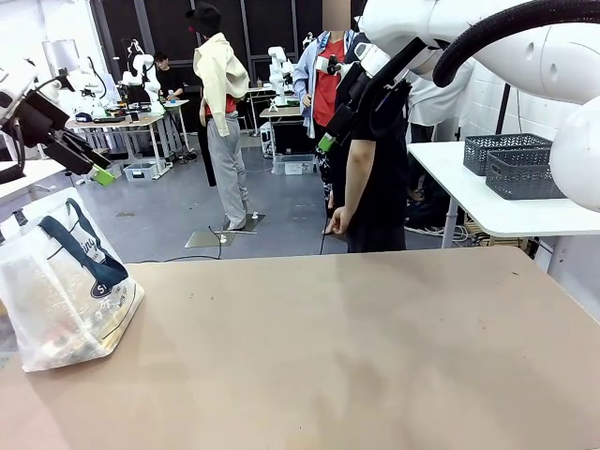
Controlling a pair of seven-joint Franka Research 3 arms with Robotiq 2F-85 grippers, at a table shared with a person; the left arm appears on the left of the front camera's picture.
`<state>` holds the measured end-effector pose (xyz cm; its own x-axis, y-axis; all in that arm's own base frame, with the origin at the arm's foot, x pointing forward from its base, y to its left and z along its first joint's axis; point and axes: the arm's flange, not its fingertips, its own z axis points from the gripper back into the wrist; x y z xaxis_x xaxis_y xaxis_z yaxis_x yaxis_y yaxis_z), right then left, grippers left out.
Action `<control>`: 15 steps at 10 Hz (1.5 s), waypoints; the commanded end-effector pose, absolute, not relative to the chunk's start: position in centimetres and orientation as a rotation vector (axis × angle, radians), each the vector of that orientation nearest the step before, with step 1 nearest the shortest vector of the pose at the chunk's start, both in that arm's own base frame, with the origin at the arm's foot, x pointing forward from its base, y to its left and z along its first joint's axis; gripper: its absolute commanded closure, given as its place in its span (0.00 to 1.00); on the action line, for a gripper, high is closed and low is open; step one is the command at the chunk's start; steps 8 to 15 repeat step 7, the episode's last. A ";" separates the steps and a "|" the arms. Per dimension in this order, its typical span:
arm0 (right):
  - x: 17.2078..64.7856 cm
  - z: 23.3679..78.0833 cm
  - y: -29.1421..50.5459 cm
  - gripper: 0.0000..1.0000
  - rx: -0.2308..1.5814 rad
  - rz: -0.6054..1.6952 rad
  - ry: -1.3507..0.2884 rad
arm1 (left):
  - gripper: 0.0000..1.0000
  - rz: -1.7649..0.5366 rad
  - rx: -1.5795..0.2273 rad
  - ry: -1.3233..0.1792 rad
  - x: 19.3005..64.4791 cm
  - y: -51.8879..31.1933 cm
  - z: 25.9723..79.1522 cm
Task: Transfer purchased items from the store into the shopping bag.
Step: Move the Reusable shopping bag to the right side of the table.
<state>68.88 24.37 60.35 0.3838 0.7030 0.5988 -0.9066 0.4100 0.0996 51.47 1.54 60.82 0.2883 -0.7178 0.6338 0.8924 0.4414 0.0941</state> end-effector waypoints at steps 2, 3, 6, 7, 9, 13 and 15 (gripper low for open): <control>69.5 60.9 24.6 0.00 0.447 1.079 -0.503 | 0.00 -1.101 -0.311 -0.672 51.4 1.3 60.9; 69.5 60.9 24.6 0.00 0.447 1.079 -0.503 | 0.00 -1.101 -0.311 -0.672 51.4 1.3 60.9; 69.5 60.9 24.6 0.00 0.447 1.079 -0.503 | 0.00 -1.101 -0.311 -0.672 51.4 1.3 60.9; 69.5 60.9 24.6 0.00 0.447 1.079 -0.503 | 0.00 -1.101 -0.311 -0.672 51.4 1.3 60.9; 69.5 60.9 24.6 0.00 0.447 1.079 -0.503 | 0.00 -1.101 -0.311 -0.672 51.4 1.3 60.9; 69.5 60.9 24.6 0.00 0.447 1.079 -0.503 | 0.00 -1.101 -0.311 -0.672 51.4 1.3 60.9; 69.5 60.9 24.6 0.00 0.447 1.079 -0.503 | 0.00 -1.101 -0.311 -0.672 51.4 1.3 60.9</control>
